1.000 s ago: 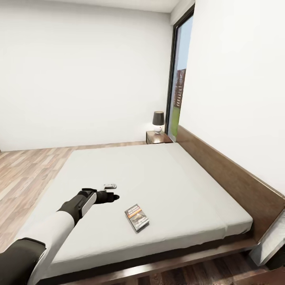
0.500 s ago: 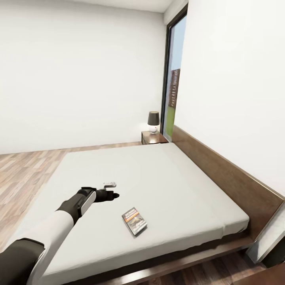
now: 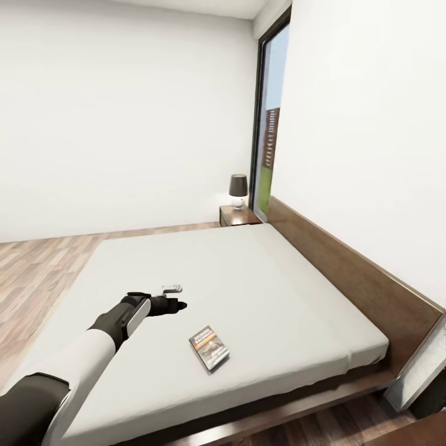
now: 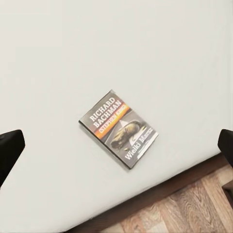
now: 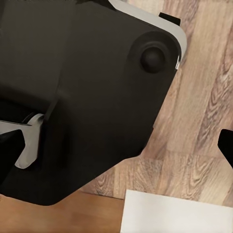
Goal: In the bedroom, move the book from the bed onto either nightstand, and place the two sandals side by side next to the bed.
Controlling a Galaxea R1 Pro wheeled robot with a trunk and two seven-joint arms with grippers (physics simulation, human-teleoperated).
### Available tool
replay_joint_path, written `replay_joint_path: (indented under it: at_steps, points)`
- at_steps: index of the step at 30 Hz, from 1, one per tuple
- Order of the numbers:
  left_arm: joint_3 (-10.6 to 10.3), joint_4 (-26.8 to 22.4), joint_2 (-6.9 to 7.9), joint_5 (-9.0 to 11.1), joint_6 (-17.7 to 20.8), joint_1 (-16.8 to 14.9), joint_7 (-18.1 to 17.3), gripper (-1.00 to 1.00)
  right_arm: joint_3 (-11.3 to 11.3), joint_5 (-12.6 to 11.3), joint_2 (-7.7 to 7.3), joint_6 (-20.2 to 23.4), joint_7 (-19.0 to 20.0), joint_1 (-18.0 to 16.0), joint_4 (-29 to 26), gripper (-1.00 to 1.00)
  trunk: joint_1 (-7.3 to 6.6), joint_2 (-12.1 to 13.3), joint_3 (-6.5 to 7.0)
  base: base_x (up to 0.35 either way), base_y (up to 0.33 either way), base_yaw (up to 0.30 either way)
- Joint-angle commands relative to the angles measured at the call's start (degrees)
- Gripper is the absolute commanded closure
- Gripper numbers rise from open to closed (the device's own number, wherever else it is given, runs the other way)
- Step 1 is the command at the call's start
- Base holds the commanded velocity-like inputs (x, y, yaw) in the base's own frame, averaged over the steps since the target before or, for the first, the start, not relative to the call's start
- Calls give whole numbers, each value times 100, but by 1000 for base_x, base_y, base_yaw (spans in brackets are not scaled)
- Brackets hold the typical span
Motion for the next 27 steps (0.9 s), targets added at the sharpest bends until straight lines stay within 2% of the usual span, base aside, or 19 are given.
replay_joint_path:
  at_steps: [1, 9, 27]
  points:
    - [-27, -8, 6, 9, 21, -4, -9, -100, 39, 4, -1, 5, 18, -8, 6, -100, 3, -8, -8, 136, 64, -150]
    - [-36, -9, -14, 5, 20, -4, 8, -100, 39, 7, 0, 5, 18, -1, 6, -100, 3, -8, 0, 94, 39, -137]
    - [-49, -9, -37, 3, 20, -4, 17, -100, 39, 7, 3, 5, 18, 85, 5, -100, 3, -8, 2, 10, 4, -17]
